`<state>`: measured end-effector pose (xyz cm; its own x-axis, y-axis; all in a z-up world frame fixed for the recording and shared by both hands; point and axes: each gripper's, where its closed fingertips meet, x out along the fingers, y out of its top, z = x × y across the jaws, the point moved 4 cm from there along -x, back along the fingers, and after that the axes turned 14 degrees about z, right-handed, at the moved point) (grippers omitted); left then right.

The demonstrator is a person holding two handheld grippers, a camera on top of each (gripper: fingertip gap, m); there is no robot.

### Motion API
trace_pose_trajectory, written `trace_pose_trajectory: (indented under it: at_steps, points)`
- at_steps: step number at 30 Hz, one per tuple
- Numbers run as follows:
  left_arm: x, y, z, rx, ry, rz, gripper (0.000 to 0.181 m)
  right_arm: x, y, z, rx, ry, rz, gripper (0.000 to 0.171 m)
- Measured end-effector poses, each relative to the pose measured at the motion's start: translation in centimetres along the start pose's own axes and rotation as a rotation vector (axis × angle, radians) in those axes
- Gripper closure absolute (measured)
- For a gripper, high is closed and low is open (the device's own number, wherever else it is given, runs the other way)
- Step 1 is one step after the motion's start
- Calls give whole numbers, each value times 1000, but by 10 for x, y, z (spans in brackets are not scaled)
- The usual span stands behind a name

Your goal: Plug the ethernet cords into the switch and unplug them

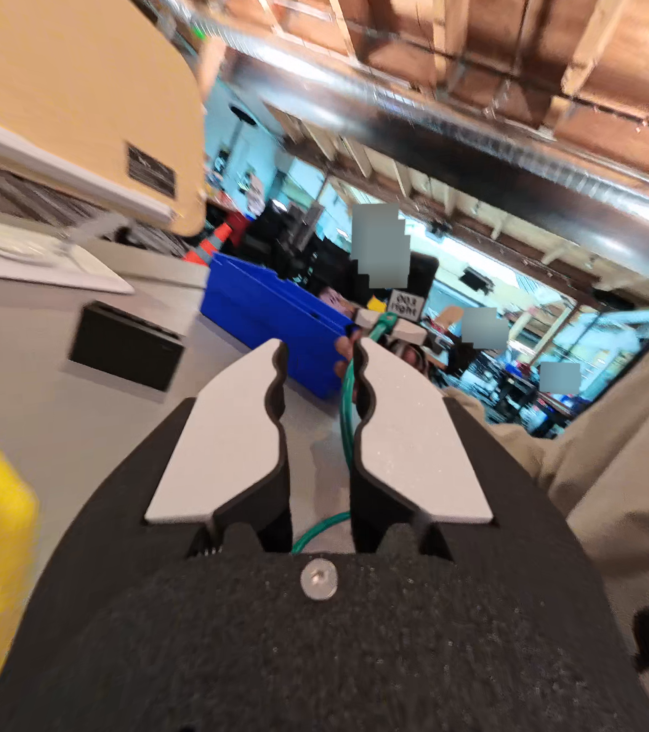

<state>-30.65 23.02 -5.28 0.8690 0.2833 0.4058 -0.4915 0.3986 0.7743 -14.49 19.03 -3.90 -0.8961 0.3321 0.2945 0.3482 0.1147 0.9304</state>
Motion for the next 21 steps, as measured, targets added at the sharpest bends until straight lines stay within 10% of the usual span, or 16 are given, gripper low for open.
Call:
trace_pose_trajectory:
  at_steps: [1,7,12,21]
  points:
    - [-5,9,-3,25,19,34,150,-3,9,-1,14,18,63,160]
    - [-12,24,-6,-5,33,152,158,-13,39,-20,126,222,302,159]
    - [4,-8,-1,185,22,-61,159,-18,50,2,214,130,451,160]
    - [36,-38,24,365,-85,-115,154,14,-9,14,353,85,197,160]
